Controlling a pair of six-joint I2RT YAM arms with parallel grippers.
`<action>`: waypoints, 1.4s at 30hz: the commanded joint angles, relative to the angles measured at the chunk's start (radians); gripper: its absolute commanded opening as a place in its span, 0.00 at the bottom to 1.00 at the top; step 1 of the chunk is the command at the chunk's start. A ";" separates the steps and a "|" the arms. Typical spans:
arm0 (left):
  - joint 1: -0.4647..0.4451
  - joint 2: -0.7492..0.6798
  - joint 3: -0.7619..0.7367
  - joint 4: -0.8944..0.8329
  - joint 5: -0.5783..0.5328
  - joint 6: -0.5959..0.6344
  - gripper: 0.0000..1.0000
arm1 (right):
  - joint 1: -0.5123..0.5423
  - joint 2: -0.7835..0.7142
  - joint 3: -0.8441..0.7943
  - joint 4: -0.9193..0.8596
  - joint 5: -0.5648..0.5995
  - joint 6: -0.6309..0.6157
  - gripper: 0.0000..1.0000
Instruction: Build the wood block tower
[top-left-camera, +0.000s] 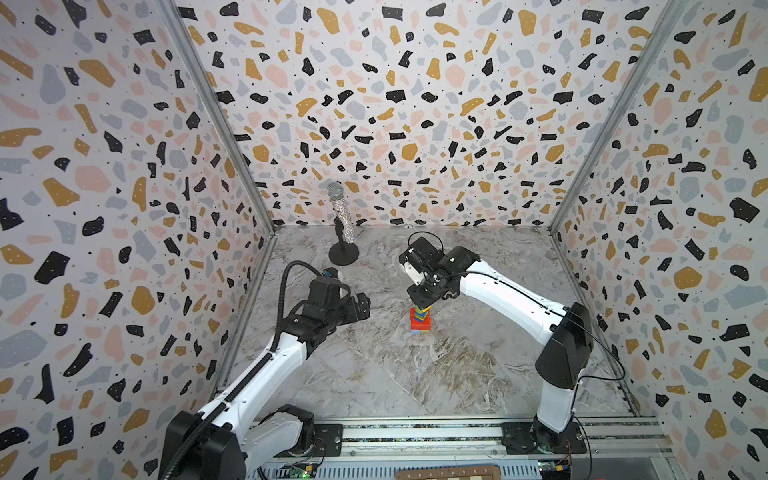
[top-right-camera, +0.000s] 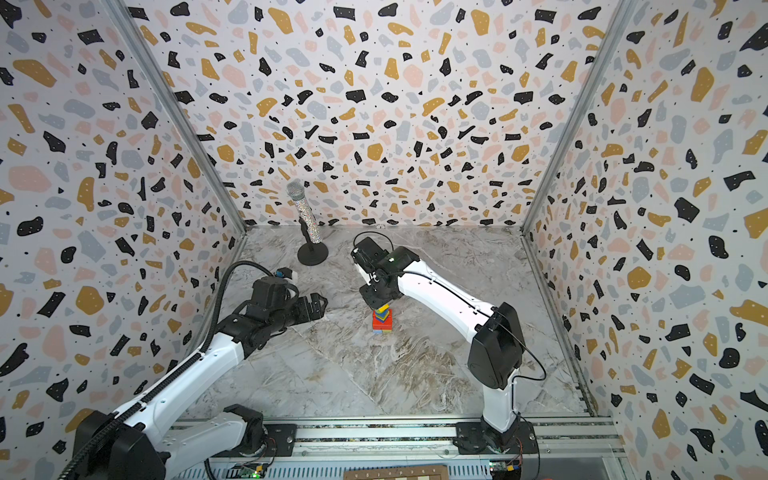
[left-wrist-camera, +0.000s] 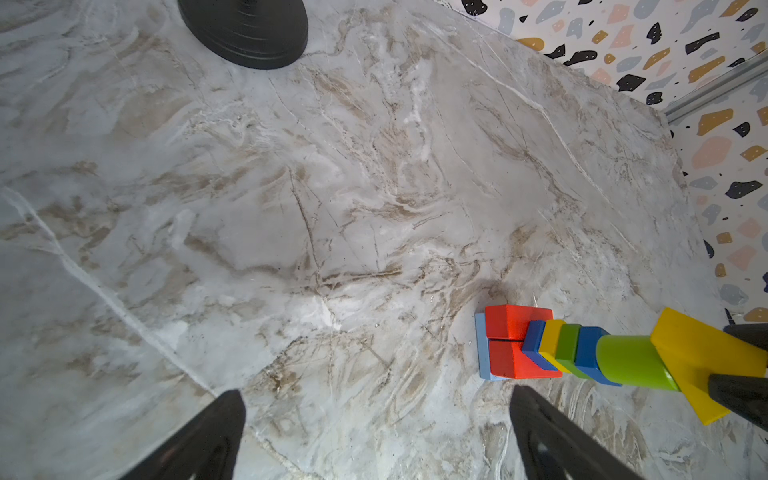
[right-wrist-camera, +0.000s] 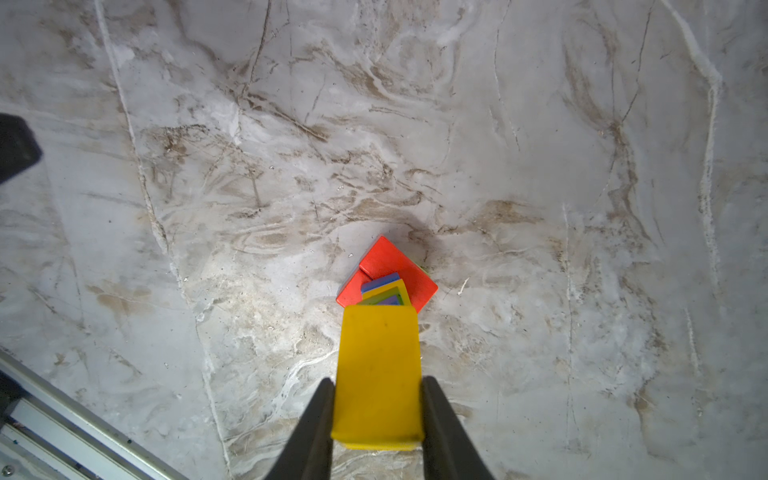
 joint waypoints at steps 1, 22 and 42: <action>0.005 -0.013 -0.008 0.033 0.017 0.011 1.00 | 0.005 0.004 0.027 -0.016 0.017 0.006 0.34; 0.011 -0.009 -0.002 0.021 0.003 0.015 1.00 | 0.005 -0.086 0.027 0.027 0.054 0.022 0.59; 0.016 -0.079 0.202 -0.120 -0.341 -0.008 1.00 | -0.393 -0.932 -0.786 0.666 0.004 0.118 0.99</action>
